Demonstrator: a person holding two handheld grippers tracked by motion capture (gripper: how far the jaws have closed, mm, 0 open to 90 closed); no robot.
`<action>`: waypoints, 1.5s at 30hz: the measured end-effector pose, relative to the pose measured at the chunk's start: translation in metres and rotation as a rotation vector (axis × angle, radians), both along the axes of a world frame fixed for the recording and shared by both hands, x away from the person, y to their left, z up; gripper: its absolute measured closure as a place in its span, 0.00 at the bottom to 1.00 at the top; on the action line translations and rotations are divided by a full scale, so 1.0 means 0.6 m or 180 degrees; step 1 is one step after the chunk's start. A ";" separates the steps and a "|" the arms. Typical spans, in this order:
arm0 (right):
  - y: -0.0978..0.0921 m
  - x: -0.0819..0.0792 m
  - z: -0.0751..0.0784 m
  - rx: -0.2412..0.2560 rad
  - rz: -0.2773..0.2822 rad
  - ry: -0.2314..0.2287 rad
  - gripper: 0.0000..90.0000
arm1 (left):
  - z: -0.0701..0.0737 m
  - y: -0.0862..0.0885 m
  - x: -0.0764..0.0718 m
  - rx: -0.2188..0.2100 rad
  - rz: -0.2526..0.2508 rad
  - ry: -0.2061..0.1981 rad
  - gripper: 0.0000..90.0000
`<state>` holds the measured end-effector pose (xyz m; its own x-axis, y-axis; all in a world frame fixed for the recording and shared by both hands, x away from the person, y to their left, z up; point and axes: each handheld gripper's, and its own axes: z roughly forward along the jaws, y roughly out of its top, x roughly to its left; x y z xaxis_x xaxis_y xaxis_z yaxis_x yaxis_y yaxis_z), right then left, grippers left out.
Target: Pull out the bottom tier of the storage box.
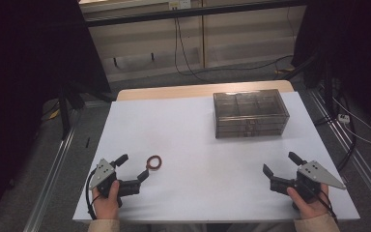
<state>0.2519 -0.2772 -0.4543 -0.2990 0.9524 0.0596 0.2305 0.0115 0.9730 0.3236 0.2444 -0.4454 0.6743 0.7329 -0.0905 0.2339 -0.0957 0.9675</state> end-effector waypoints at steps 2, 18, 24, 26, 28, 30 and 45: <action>-0.001 0.000 0.000 0.0009 -0.0005 0.0004 0.03 | 0.000 0.000 0.001 0.0009 0.0003 -0.0012 0.02; -0.007 0.005 0.001 0.0021 -0.0121 -0.0004 0.03 | 0.000 -0.001 0.002 0.0005 -0.0001 -0.0008 0.02; -0.013 0.017 0.001 0.0029 -0.0232 -0.0008 0.03 | 0.001 -0.003 0.004 -0.0016 0.0000 -0.0009 0.02; -0.014 0.019 0.001 0.0036 -0.0240 -0.0003 0.03 | 0.001 -0.004 0.005 -0.0025 0.0005 0.0000 0.02; -0.016 0.027 0.002 0.0016 -0.0281 0.0012 0.03 | 0.000 -0.006 0.007 -0.0025 -0.0010 -0.0002 0.02; -0.017 0.033 0.002 0.0000 -0.0316 0.0022 0.03 | 0.000 -0.006 0.008 -0.0016 -0.0011 -0.0001 0.02; -0.014 0.078 0.008 -0.0064 -0.0411 0.0063 0.04 | -0.002 -0.006 0.009 0.0064 -0.0017 0.0036 0.02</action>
<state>0.2988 -0.2857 -0.4492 -0.1729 0.9839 0.0448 0.2505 -0.0001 0.9681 0.3293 0.2405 -0.4465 0.6774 0.7309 -0.0835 0.2442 -0.1163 0.9627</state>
